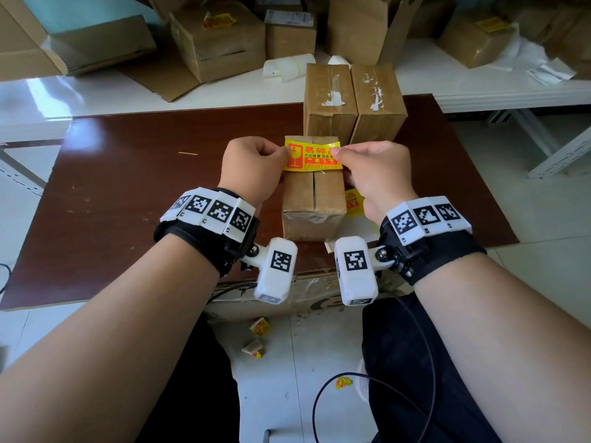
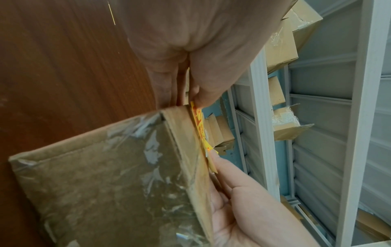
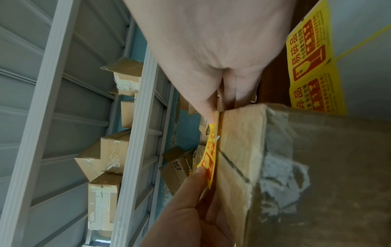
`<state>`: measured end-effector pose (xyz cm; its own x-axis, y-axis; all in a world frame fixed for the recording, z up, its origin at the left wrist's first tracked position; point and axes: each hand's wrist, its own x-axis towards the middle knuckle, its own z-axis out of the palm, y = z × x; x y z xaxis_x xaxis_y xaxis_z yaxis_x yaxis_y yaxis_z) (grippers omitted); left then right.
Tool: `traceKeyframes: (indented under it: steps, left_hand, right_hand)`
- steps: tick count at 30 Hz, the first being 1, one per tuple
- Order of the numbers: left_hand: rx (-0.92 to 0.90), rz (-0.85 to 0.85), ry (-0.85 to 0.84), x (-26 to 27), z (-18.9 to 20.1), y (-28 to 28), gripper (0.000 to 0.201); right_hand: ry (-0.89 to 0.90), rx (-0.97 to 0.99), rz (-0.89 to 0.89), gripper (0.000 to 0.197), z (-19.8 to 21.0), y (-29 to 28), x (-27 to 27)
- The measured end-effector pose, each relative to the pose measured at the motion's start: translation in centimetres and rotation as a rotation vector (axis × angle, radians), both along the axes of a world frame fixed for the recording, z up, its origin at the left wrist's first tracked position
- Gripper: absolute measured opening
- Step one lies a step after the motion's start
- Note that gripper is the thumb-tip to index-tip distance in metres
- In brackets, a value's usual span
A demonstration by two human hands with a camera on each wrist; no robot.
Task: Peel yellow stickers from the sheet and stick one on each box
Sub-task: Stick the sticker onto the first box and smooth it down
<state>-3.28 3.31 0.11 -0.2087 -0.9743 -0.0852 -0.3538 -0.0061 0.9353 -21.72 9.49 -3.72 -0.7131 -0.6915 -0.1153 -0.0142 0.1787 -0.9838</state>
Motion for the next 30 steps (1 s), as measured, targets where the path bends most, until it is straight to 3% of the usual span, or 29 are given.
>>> traceKeyframes:
  steps: [30]
  left_hand:
    - [-0.029,-0.014,-0.052,-0.01,-0.24,-0.39,0.028]
  right_hand:
    - [0.025,0.023,-0.006,0.01,0.35,0.14,0.17]
